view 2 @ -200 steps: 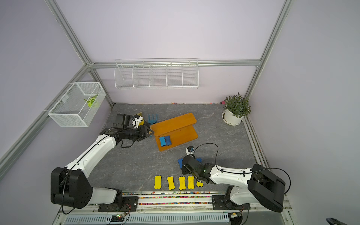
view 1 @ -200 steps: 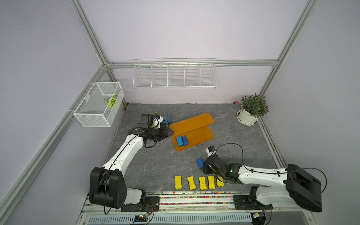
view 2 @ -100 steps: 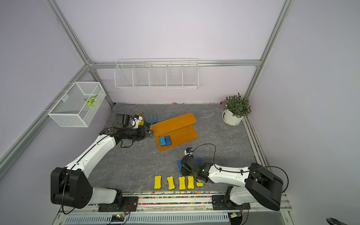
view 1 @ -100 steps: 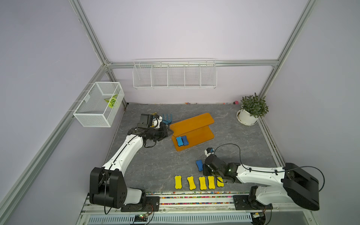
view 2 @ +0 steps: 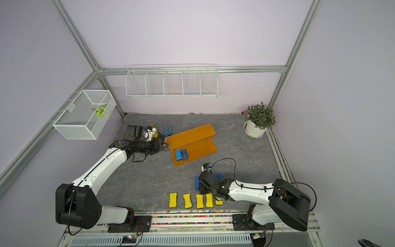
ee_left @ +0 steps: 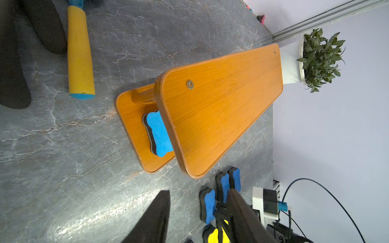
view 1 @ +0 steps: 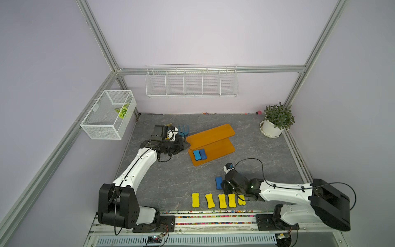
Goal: Remove the whiteboard erasers from the shelf
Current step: Place the whiteboard eraser at the center of the board, then pick up the whiteboard eraser from the shelf.
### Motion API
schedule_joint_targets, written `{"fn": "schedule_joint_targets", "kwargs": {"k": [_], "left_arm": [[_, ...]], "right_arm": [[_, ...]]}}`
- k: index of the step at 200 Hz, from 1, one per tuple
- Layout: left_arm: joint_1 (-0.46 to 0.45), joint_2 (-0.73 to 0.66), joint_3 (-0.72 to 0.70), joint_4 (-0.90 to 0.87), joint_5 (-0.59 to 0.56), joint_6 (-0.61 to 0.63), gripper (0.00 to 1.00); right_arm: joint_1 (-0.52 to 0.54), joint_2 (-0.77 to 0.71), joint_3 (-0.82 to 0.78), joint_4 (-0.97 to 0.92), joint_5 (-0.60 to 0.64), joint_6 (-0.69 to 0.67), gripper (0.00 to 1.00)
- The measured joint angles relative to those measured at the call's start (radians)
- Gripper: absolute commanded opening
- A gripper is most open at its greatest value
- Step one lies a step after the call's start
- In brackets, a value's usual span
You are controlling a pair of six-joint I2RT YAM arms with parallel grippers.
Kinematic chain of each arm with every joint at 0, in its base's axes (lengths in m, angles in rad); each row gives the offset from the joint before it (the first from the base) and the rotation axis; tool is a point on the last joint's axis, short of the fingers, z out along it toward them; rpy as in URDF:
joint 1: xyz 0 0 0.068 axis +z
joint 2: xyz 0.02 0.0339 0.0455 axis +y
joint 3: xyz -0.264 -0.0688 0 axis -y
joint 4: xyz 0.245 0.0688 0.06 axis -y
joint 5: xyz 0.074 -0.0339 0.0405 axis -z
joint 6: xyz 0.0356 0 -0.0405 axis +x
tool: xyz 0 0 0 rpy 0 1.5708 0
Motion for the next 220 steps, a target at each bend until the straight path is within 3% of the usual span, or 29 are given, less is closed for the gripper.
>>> {"fn": "schedule_joint_targets", "kwargs": {"k": [81,110,220], "left_arm": [[0.000,0.005,0.000,0.001,0.000,0.000,0.50],[0.000,0.021,0.000,0.000,0.000,0.000,0.50],[-0.018,0.141,0.032,0.046,0.024,-0.059,0.41]], "right_arm": [[-0.003,-0.037,0.081,-0.095,0.040,-0.041,0.32],[-0.051,-0.032,0.138,-0.081,0.031,-0.105,0.32],[-0.275,0.263,0.269,0.262,-0.180,-0.236,0.31]]}}
